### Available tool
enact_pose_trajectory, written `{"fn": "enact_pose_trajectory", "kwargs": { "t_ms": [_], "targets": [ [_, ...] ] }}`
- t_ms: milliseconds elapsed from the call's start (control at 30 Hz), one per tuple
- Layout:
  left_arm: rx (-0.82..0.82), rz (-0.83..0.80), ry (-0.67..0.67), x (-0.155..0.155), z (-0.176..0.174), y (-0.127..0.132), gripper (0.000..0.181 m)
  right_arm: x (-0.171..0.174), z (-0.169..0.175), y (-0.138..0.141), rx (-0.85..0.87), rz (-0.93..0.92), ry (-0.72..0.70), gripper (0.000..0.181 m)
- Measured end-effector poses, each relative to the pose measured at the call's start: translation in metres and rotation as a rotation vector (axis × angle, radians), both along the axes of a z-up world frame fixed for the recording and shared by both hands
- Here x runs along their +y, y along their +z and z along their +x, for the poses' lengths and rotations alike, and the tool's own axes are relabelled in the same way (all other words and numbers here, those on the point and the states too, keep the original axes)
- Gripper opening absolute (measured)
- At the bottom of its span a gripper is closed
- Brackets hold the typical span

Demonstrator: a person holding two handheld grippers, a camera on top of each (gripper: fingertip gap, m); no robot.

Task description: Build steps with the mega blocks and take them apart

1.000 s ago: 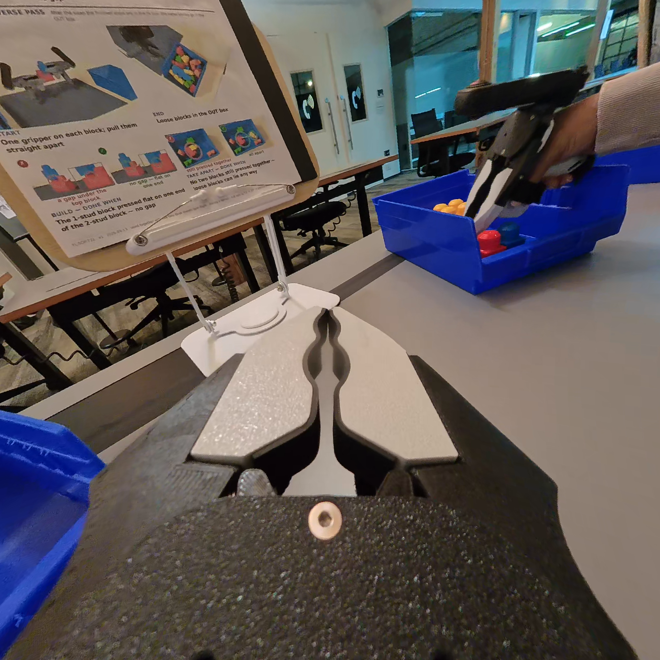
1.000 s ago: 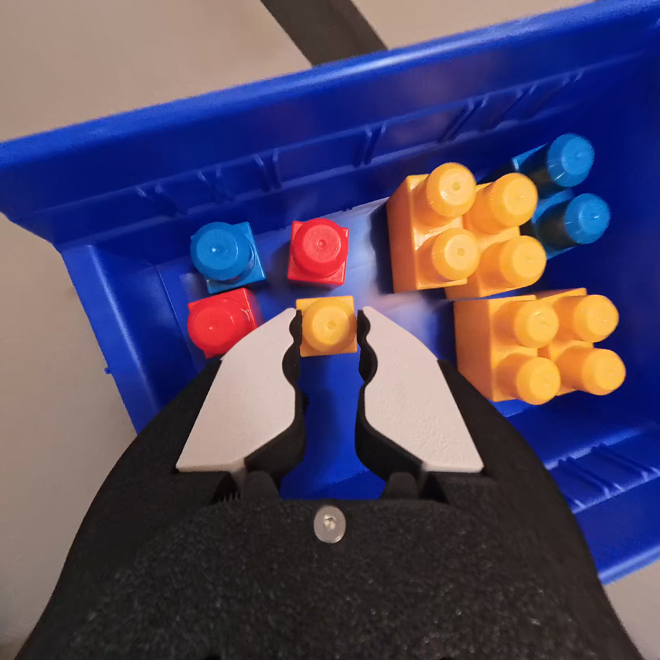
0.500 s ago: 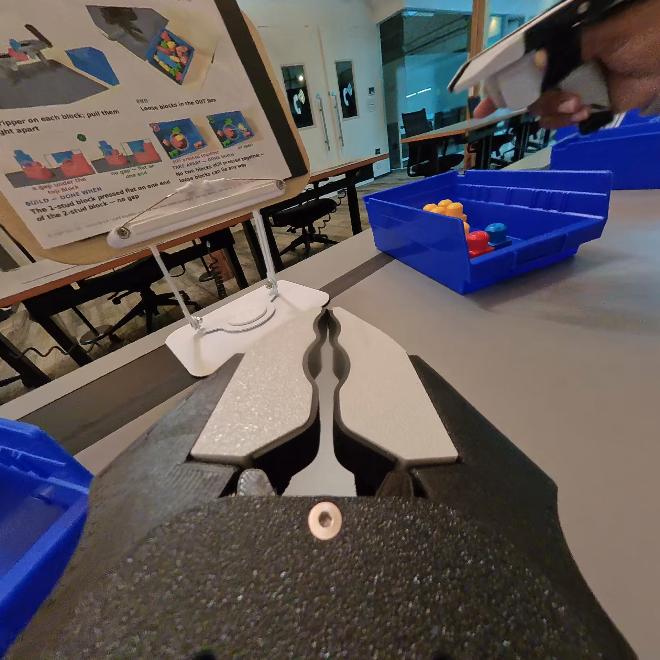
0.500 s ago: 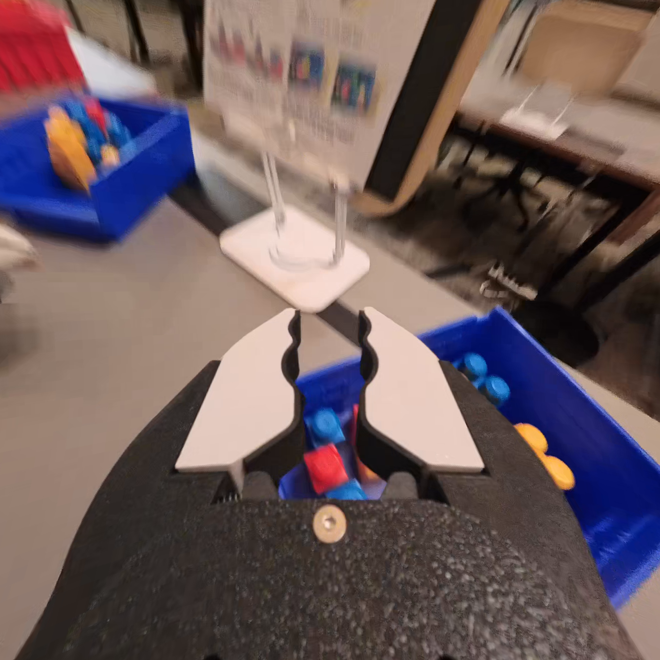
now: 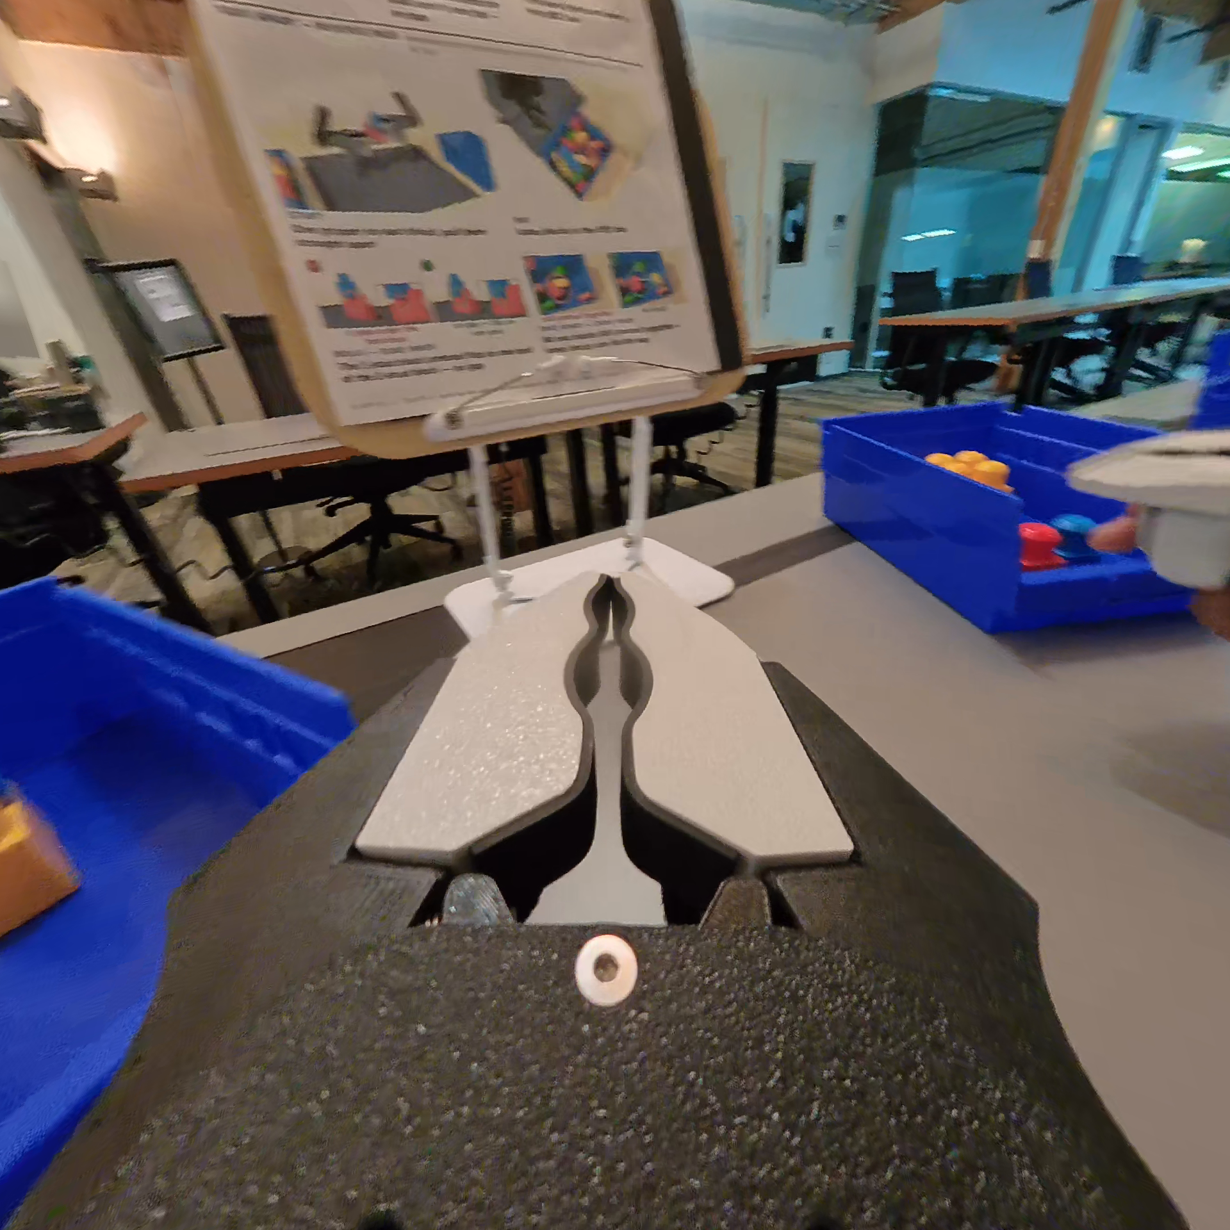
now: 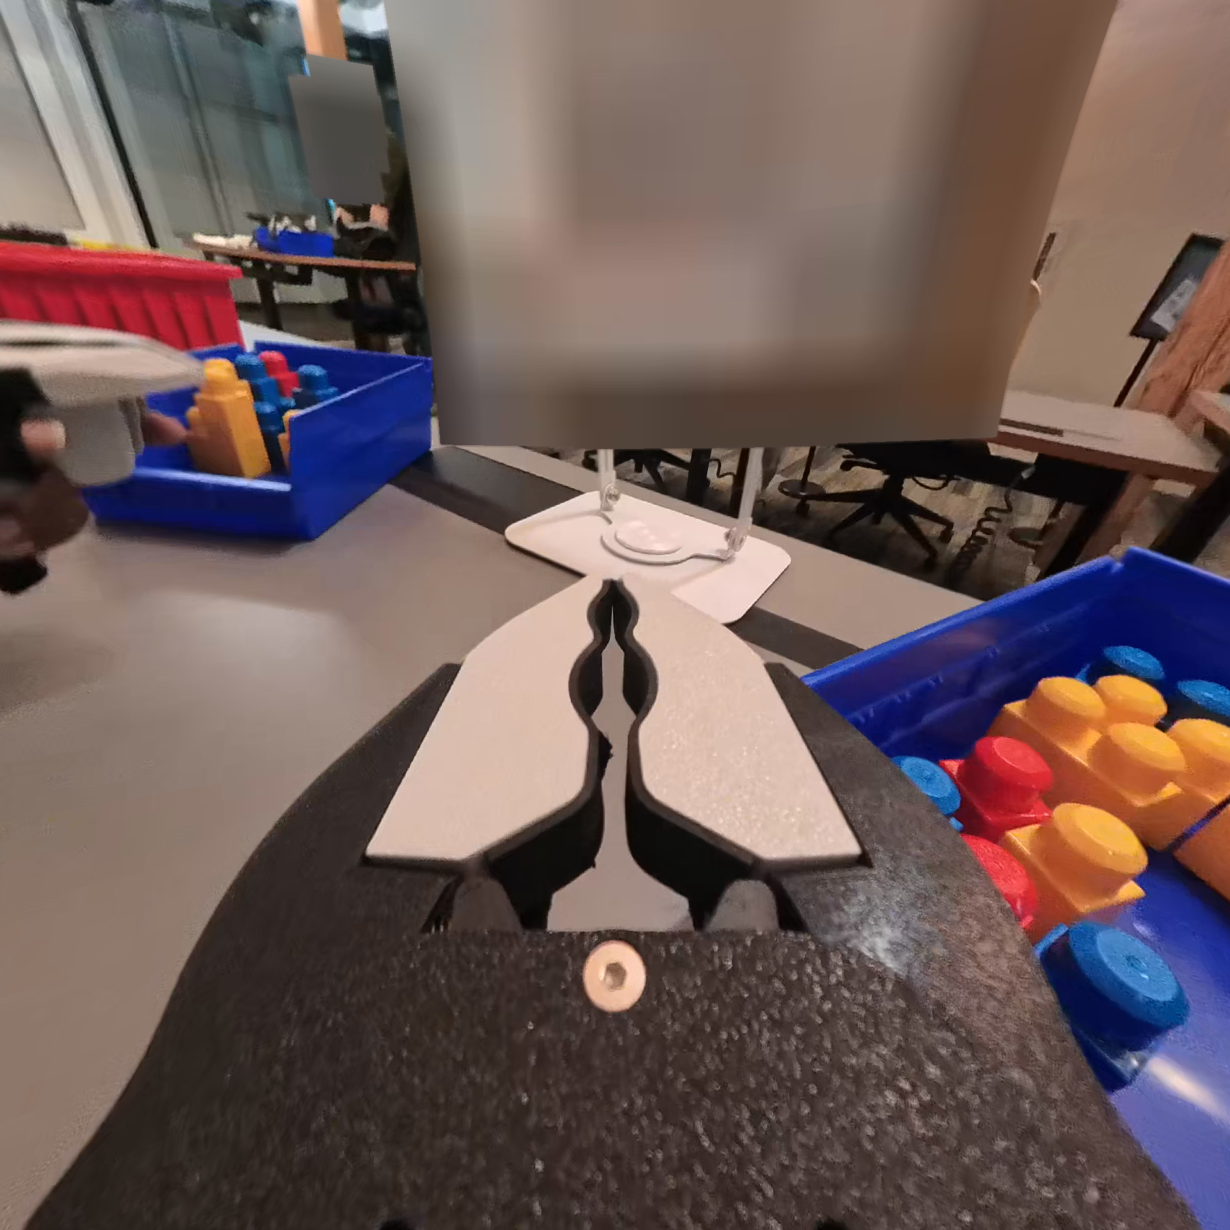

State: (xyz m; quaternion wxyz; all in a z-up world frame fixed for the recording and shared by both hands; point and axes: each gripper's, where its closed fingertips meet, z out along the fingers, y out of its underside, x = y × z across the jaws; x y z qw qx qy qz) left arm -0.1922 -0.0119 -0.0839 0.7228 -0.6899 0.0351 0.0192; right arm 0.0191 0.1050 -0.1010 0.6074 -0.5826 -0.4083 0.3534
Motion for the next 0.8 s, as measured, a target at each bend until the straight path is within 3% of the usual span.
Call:
{"fn": "enact_pose_trajectory", "kwargs": {
  "t_ms": [167, 367, 433, 500, 667, 800],
  "targets": [
    [-0.031, 0.017, 0.222, -0.025, -0.075, 0.025, 0.008, -0.015, -0.002, -0.004, -0.013, 0.007, 0.055, 0.000],
    [-0.078, -0.203, 0.495, -0.054, -0.190, 0.034, 0.038, -0.019, -0.003, -0.001, -0.017, 0.012, 0.085, 0.000],
    [-0.113, -0.321, 0.558, -0.052, -0.221, 0.022, 0.057, -0.019, -0.004, -0.002, -0.021, 0.011, 0.091, 0.000],
    [-0.134, -0.447, 0.617, -0.049, -0.247, 0.006, 0.063, -0.019, -0.004, -0.002, -0.027, 0.015, 0.095, 0.000],
    [-0.176, -0.762, 0.719, -0.042, -0.287, -0.040, 0.066, -0.019, -0.002, -0.004, -0.061, 0.054, 0.089, 0.000],
    [-0.143, -1.041, 0.740, -0.047, -0.297, -0.077, 0.064, -0.019, -0.001, -0.001, -0.059, 0.067, 0.088, 0.000]
  ]
}}
